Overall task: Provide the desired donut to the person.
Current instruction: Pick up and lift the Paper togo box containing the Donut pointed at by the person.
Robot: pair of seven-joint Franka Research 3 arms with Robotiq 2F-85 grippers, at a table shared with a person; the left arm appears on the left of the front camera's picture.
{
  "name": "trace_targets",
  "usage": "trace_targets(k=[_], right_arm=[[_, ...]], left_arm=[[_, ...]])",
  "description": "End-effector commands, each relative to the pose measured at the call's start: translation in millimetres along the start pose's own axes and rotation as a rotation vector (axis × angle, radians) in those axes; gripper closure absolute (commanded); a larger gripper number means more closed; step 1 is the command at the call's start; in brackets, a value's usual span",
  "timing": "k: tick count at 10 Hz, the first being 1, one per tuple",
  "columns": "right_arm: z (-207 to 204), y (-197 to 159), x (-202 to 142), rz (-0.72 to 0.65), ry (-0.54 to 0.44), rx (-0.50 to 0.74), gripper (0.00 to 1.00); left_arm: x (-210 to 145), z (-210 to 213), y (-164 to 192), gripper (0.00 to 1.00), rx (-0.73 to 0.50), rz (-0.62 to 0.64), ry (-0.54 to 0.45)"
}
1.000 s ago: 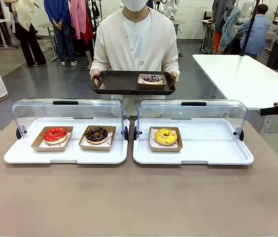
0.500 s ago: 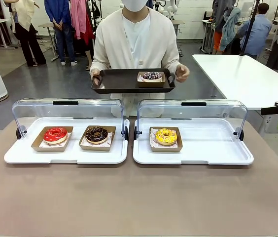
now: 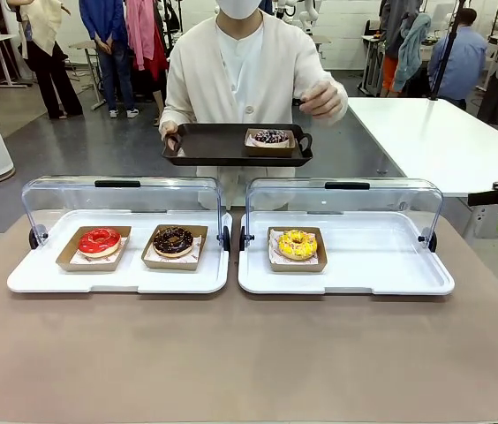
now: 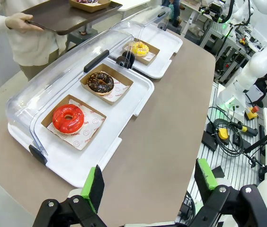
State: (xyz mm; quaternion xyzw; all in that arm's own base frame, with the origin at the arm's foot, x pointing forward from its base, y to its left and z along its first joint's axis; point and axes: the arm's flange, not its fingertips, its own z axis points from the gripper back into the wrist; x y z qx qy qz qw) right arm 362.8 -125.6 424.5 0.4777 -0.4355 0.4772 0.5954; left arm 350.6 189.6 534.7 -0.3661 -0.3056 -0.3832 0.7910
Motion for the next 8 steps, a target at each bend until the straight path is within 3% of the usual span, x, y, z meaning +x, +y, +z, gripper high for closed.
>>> trace_targets(k=[1,8], right_arm=[[-0.9,-2.0,1.2,0.003,-0.005,-0.010,0.00],[-0.9,-2.0,1.2,0.003,-0.005,-0.010,0.00]], left_arm=[[0.5,1.3,-0.8,0.00,-0.005,-0.013,-0.022],[0.5,1.3,-0.8,0.00,-0.005,-0.013,-0.022]])
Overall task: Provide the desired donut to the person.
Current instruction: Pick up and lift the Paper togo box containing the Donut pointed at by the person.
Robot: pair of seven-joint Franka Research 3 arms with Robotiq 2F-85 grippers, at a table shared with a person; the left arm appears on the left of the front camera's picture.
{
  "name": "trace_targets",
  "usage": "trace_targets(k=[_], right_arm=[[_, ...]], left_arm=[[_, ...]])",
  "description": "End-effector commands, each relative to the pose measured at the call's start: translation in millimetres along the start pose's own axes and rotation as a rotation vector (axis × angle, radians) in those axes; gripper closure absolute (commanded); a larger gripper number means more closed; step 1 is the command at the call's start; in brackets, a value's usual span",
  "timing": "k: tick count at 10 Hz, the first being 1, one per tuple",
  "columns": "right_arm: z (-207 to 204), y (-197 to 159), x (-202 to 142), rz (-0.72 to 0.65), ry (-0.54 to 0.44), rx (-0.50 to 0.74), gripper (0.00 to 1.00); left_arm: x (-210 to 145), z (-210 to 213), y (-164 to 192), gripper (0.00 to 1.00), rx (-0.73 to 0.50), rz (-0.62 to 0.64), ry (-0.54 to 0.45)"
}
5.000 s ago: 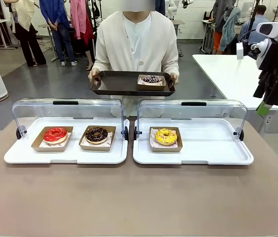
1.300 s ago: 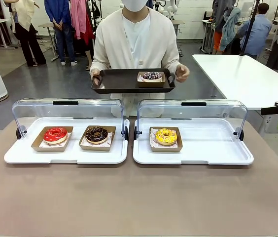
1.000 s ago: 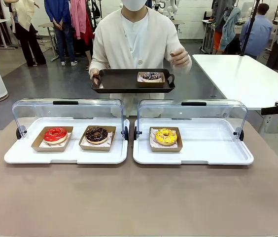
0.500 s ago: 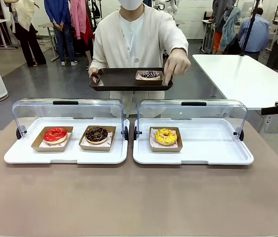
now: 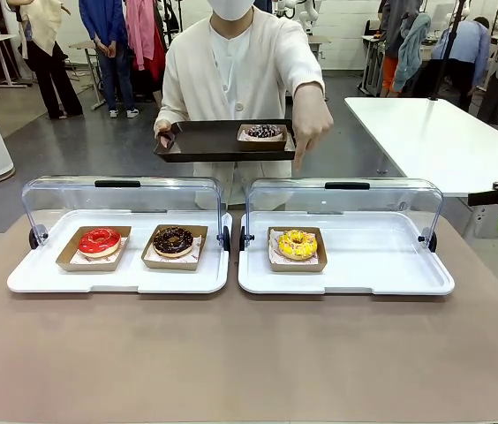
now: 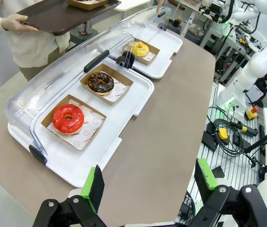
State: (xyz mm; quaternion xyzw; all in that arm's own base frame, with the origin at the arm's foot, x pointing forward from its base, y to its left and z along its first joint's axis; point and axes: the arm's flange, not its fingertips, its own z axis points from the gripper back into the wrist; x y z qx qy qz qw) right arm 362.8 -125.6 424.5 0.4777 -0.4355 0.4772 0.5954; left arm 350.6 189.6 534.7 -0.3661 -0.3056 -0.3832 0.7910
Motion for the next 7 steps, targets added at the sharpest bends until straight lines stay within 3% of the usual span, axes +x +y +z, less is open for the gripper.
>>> trace_targets(k=[1,7], right_arm=[[-0.9,-2.0,1.2,0.003,-0.005,-0.010,0.00],[-0.9,-2.0,1.2,0.003,-0.005,-0.010,0.00]], left_arm=[[0.5,1.3,-0.8,0.00,-0.005,-0.013,-0.022],[0.5,1.3,-0.8,0.00,-0.005,-0.013,-0.022]])
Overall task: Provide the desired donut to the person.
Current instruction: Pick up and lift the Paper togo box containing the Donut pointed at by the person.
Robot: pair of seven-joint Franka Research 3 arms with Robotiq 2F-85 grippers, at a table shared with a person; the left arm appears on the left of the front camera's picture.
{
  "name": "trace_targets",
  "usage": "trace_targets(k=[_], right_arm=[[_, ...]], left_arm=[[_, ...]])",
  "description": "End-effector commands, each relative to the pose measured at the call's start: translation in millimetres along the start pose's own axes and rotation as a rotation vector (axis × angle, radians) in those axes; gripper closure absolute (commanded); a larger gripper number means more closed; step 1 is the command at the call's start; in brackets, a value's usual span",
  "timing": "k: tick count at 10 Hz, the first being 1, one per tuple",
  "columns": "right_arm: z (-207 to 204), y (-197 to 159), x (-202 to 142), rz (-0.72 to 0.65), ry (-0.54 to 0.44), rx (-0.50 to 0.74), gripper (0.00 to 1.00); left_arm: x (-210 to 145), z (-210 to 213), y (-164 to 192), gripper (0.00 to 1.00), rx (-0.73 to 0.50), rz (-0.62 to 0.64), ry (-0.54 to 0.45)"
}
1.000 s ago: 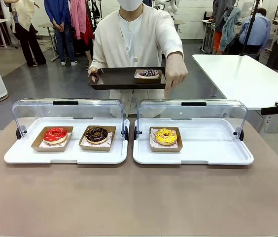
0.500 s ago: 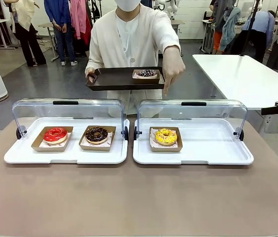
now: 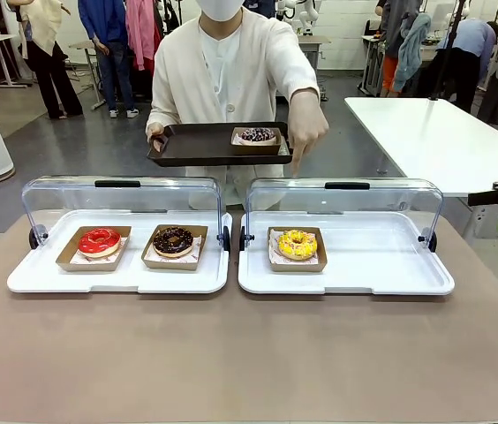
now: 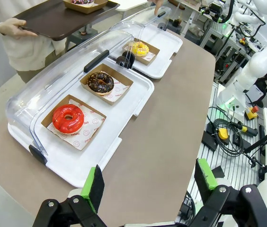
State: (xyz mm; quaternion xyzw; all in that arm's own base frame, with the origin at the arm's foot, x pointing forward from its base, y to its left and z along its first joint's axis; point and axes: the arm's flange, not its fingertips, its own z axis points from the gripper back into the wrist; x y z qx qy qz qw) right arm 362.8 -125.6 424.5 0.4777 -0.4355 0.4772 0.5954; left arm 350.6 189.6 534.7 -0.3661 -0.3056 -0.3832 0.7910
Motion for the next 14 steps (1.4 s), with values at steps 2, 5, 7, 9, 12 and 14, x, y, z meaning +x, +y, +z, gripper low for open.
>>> trace_targets(k=[2,5,7,9,12,14], right_arm=[[-1,-2,1,0.003,-0.005,-0.010,0.00],[0,0,0,0.000,0.000,0.000,0.00],[-4,5,13,-0.037,0.211,-0.037,0.00],[-25,6,43,-0.182,0.555,-0.002,0.00],[-82,6,106,-0.336,0.866,0.052,0.00],[-128,-2,132,-0.399,0.987,0.046,0.00]], left_arm=[[0,1,-1,0.00,-0.005,-0.013,-0.022],[0,1,-1,0.00,-0.005,-0.013,-0.022],[0,1,-1,0.00,-0.005,-0.013,-0.022],[0,1,-1,0.00,-0.005,-0.013,-0.022],[0,1,-1,0.00,-0.005,-0.013,-0.022],[0,1,-1,0.00,-0.005,-0.013,-0.022]])
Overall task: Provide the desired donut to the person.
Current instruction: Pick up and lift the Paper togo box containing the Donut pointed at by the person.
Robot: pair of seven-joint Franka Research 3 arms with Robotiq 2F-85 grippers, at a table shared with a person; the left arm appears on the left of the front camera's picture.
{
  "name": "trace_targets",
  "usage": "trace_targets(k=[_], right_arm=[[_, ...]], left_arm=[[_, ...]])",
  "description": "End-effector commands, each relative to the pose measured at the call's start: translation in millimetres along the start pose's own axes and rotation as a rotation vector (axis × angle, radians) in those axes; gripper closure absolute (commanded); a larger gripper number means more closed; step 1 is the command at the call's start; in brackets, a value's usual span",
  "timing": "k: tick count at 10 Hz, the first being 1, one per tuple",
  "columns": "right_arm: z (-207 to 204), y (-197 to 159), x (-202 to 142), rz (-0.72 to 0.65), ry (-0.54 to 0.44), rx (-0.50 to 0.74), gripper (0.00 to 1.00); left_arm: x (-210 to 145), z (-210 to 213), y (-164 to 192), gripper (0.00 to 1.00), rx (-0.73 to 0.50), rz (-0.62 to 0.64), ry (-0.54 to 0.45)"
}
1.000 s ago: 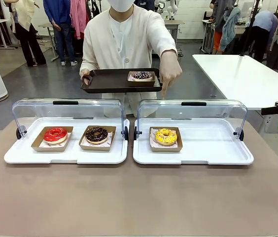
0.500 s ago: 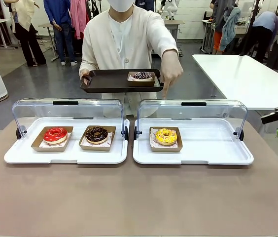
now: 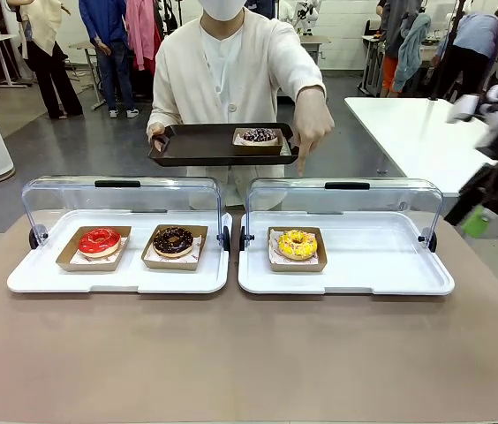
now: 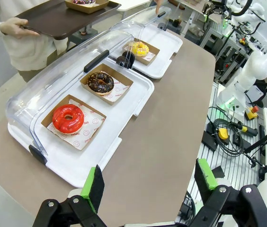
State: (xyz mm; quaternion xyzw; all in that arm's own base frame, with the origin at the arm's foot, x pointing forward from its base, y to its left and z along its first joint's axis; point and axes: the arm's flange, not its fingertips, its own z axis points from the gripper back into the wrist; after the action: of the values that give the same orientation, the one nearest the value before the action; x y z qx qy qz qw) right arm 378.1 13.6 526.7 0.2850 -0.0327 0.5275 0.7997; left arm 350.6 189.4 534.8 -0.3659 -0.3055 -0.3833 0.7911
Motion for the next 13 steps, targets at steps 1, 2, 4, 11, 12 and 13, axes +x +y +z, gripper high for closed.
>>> trace_targets(k=[1,2,4,11,12,13], right_arm=[[0,-7,39,-0.015,0.104,0.017,0.00],[-9,-5,65,0.037,0.153,-0.010,0.00],[-28,-3,102,0.107,0.254,-0.102,0.00],[-52,11,130,0.196,0.329,-0.134,0.00],[-52,11,130,0.196,0.329,-0.134,0.00],[-52,11,130,0.196,0.329,-0.134,0.00]], left_arm=[[0,1,-1,0.00,-0.005,-0.012,-0.022],[0,1,-1,0.00,-0.005,-0.012,-0.022],[0,1,-1,0.00,-0.005,-0.012,-0.022],[0,1,-1,0.00,-0.005,-0.012,-0.022],[0,1,-1,0.00,-0.005,-0.012,-0.022],[0,1,-1,0.00,-0.005,-0.012,-0.022]])
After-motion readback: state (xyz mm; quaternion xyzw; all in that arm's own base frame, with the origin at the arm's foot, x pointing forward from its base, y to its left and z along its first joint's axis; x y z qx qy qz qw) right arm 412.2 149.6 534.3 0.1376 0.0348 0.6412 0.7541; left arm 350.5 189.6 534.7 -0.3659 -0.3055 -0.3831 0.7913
